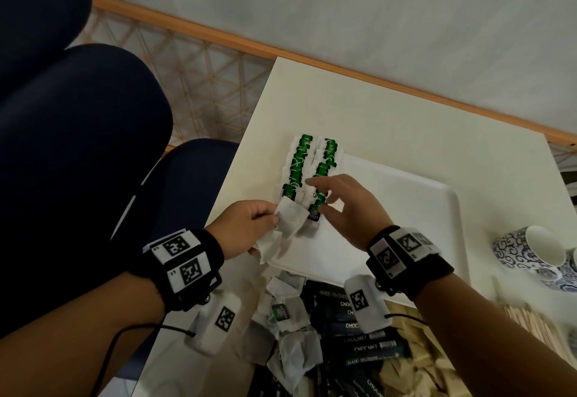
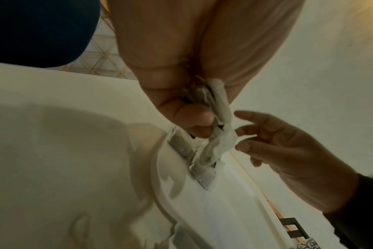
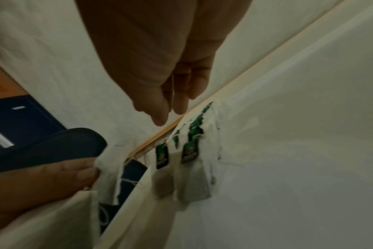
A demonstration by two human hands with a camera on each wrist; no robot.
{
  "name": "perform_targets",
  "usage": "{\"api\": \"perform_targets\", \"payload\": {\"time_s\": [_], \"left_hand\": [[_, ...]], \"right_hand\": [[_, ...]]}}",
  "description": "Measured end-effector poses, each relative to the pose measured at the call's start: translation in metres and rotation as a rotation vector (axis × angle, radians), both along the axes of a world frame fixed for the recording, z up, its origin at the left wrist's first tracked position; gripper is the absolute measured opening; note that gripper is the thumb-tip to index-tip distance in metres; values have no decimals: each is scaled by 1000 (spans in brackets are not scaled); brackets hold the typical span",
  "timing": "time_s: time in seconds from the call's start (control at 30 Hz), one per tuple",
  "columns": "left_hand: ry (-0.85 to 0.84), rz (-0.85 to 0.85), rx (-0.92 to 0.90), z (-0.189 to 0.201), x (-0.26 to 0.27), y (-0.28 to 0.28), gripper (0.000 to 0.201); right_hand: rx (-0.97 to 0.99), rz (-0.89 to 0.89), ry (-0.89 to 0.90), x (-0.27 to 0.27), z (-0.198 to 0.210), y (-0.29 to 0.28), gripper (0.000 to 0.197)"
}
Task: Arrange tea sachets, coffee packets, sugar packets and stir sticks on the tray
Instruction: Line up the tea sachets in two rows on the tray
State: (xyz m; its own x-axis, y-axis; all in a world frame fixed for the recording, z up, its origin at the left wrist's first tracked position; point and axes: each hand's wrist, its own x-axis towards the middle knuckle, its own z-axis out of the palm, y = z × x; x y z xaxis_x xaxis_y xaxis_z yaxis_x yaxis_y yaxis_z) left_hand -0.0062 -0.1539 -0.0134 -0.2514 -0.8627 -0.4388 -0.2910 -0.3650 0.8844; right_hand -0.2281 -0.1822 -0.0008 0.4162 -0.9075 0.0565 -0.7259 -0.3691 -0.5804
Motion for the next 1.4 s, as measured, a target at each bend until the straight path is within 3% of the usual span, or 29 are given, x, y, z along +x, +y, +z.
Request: {"api": "perform_targets", "payload": {"time_s": [0.1,0.27,0.43,0.57,0.67,0.73,0.9,1.13,1.23,1.4], "left_hand": [[30,-52,34,1,-3,2,22],[84,-64,61,3,-3,6,24],[125,-65,105,6,3,7,24],[245,-42,182,6,5,8,23],[244,-21,218,3,4,7,31],[154,2,209,1,5,7,27],[164,200,192,-4,14,5,15],[148,454,53,-8,41,-5,14],[147,500,11,-6,50,-12,15],[192,486,21,-2,49,-14,14]], "right_hand": [[-29,181,61,9,10,4,54],[-65,258,89,15,22,7,25],[-77,304,142,17,19,7,53],[-147,347,129,21,18,7,48],[-154,324,-13,23,24,6,24],[-87,283,-83,24,27,4,21],[-50,241,178,24,14,0,26],[194,177,274,38,11,0,25],[300,118,275,47,11,-4,26],[302,-40,315,54,5,-21,28]]}}
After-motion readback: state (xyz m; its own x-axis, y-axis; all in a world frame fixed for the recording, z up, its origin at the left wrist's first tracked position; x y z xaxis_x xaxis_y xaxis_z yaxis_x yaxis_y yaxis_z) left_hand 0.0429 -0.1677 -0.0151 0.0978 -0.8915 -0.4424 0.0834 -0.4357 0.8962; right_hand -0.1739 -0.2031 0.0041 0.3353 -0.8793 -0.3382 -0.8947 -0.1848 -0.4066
